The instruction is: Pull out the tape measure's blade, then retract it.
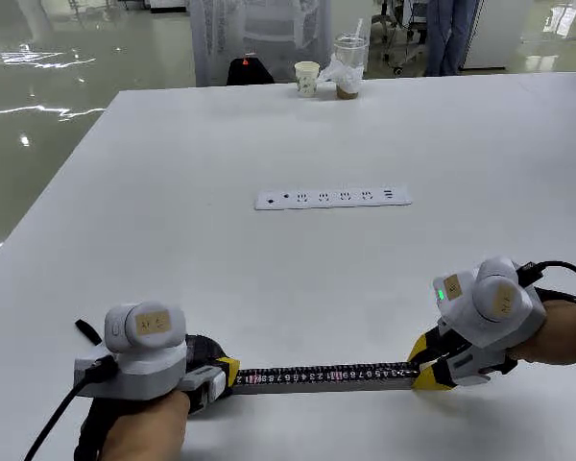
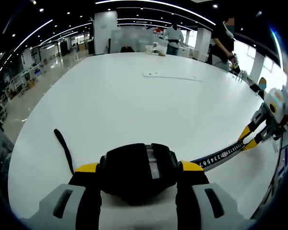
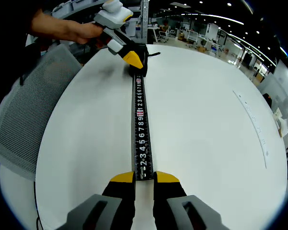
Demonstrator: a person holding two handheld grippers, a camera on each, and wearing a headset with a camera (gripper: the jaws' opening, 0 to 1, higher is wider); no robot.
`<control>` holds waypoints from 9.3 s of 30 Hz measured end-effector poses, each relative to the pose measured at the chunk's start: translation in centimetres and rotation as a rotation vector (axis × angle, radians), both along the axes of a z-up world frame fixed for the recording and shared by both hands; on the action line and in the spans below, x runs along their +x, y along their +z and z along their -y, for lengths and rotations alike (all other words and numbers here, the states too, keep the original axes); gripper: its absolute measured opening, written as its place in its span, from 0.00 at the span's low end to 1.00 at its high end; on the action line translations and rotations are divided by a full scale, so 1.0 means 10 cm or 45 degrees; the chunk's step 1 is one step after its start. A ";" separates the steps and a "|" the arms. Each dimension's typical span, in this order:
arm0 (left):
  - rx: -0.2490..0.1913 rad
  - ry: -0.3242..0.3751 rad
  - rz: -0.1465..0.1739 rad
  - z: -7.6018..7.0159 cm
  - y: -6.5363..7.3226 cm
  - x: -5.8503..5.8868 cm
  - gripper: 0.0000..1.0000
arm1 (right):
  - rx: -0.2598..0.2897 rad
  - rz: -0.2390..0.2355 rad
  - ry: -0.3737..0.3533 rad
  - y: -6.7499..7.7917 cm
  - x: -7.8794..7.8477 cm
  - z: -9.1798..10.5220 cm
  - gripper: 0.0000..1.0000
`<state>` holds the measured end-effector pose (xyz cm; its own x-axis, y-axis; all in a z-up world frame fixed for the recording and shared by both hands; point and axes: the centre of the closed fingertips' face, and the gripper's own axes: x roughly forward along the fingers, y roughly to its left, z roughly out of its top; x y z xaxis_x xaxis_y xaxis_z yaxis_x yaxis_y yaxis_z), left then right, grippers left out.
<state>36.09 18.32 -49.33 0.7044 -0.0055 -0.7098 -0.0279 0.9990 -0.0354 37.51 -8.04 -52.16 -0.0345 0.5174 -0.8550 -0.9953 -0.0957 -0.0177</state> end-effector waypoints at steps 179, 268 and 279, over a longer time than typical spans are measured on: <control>-0.114 -0.007 -0.036 -0.03 0.00 -0.02 0.57 | 0.093 -0.025 0.070 0.06 -0.12 -1.03 0.10; -0.157 -0.015 -0.053 -0.05 0.00 -0.01 0.58 | 0.229 -0.027 0.116 0.04 -0.26 -2.01 0.11; -0.159 -0.011 -0.053 -0.05 -0.01 -0.01 0.58 | 0.247 -0.024 0.127 0.03 -0.28 -2.14 0.11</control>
